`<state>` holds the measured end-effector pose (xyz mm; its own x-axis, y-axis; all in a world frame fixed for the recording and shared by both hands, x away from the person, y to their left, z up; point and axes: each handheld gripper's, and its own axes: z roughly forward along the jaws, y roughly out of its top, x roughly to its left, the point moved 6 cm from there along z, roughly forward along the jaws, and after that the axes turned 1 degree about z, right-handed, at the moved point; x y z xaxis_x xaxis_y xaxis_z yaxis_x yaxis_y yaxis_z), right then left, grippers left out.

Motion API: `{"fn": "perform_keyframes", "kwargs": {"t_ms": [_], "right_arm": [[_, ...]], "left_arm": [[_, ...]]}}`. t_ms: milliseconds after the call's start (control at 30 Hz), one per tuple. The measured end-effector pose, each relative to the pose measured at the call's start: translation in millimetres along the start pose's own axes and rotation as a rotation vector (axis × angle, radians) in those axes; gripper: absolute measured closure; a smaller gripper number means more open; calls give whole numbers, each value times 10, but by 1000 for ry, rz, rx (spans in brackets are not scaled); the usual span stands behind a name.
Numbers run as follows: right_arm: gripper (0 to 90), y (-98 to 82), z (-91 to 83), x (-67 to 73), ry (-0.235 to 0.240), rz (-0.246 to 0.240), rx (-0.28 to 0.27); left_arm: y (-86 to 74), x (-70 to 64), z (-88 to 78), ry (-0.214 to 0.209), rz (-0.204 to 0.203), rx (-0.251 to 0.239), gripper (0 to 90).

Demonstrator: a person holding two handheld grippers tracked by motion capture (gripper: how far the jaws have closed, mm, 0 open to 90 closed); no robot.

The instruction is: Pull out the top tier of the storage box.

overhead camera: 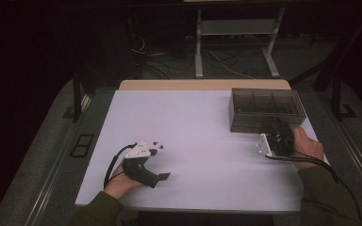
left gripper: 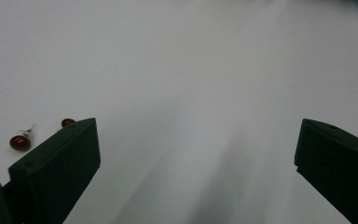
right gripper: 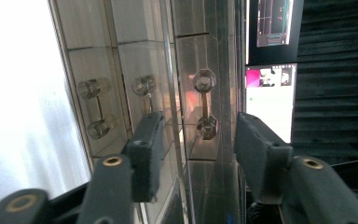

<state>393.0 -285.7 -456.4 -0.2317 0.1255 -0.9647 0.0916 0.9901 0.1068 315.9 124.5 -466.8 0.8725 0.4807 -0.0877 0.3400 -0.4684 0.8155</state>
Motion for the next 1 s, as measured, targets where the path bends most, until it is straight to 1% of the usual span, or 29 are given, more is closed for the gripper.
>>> {"fn": "perform_keyframes", "kwargs": {"t_ms": [67, 133, 167, 367, 467, 567, 667, 900, 1000], "right_arm": [[573, -3, 9, 15, -5, 12, 3], [614, -11, 21, 11, -11, 2, 9], [614, -11, 21, 11, -11, 2, 9], [685, -11, 28, -2, -17, -11, 3], [731, 1, 39, -8, -29, -1, -4], [755, -4, 50, -19, -29, -12, 1], [772, -5, 49, -25, -40, -15, 0], [785, -5, 46, -18, -46, -18, 6], [787, 0, 41, -15, -48, -30, 8]], "left_arm": [[-1, -1, 1, 0, 1, 1, 0], [0, -3, 2, 0, 1, 1, 0], [-1, -3, 2, -1, 1, 2, 0], [-3, -3, 5, -1, 2, 4, 0], [-2, -5, 4, -1, 3, 4, 0], [-2, -5, 3, -1, 3, 4, 0], [-2, -3, 3, -1, 0, 2, 0], [0, -5, 1, 0, 1, 1, 0], [-1, -3, -1, 1, 2, 1, 0]]}}
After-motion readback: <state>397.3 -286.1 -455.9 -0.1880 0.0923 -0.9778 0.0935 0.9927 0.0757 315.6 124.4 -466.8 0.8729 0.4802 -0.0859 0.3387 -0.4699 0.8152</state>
